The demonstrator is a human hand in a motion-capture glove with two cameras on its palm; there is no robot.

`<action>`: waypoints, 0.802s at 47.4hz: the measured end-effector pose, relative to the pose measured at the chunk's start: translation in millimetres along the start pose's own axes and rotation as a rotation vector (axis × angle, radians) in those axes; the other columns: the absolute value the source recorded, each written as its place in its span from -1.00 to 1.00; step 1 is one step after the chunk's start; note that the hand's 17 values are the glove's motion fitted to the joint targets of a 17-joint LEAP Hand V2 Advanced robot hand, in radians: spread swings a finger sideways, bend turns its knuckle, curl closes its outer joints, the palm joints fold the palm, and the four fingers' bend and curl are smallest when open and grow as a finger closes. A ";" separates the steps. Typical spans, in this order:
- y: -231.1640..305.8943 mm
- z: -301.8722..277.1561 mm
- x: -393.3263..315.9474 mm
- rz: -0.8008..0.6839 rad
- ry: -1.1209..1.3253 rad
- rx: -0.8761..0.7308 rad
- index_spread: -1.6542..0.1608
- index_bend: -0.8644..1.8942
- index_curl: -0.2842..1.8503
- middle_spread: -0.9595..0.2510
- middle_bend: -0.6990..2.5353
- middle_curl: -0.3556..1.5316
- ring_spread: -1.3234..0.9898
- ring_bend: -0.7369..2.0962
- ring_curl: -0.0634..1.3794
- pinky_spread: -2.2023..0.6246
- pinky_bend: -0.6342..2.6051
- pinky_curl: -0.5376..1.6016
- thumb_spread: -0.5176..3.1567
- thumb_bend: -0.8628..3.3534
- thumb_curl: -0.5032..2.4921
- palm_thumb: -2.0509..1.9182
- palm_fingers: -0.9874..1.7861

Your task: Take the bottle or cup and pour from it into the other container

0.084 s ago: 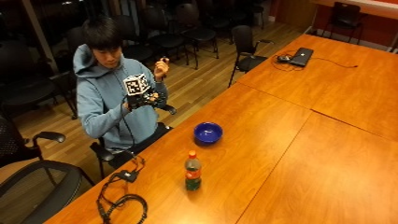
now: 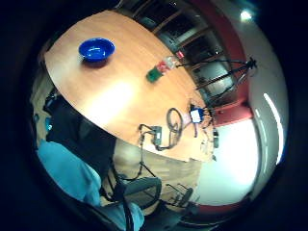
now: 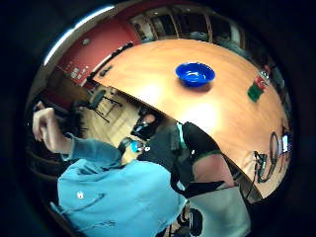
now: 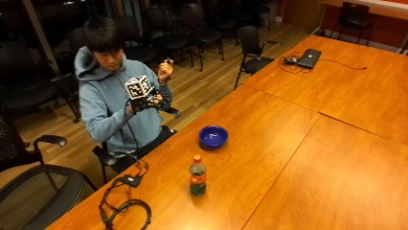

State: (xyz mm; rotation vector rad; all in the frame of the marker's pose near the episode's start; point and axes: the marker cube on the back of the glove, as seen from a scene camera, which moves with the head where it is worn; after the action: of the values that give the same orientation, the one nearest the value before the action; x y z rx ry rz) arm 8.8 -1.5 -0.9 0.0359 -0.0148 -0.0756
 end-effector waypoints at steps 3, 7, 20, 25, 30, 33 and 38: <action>-5.3 -1.6 0.0 0.132 -0.059 0.017 0.53 -0.27 -0.65 0.63 -0.45 -0.52 0.23 -0.25 -0.77 0.67 -0.31 -0.37 -0.33 -0.48 -0.55 0.28 -0.12; -6.4 1.4 3.5 0.151 -0.064 0.021 0.49 -0.27 -0.63 0.63 -0.44 -0.48 0.24 -0.24 -0.73 0.69 -0.30 -0.35 -0.27 -0.49 -0.53 0.30 -0.13; 5.0 20.7 16.6 0.189 -0.107 0.008 0.46 -0.26 -0.58 0.64 -0.44 -0.41 0.26 -0.22 -0.67 0.71 -0.29 -0.32 -0.19 -0.53 -0.48 0.32 -0.14; 8.8 29.5 36.1 0.221 -0.082 0.026 0.45 -0.26 -0.56 0.65 -0.44 -0.38 0.26 -0.23 -0.65 0.72 -0.29 -0.32 -0.18 -0.55 -0.46 0.33 -0.14; 11.9 38.4 60.9 0.271 -0.108 0.033 0.45 -0.26 -0.55 0.63 -0.45 -0.37 0.26 -0.23 -0.64 0.72 -0.29 -0.31 -0.17 -0.57 -0.45 0.34 -0.14; 13.1 44.1 71.8 0.287 -0.133 0.031 0.45 -0.26 -0.54 0.63 -0.45 -0.36 0.26 -0.23 -0.63 0.72 -0.28 -0.31 -0.17 -0.58 -0.44 0.35 -0.14; 12.8 55.3 92.4 0.318 -0.150 0.039 0.45 -0.26 -0.53 0.63 -0.45 -0.34 0.26 -0.23 -0.62 0.72 -0.28 -0.30 -0.17 -0.59 -0.43 0.36 -0.14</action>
State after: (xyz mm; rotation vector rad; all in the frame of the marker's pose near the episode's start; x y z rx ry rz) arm 100.9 2.3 56.1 0.0659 -0.1719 0.2397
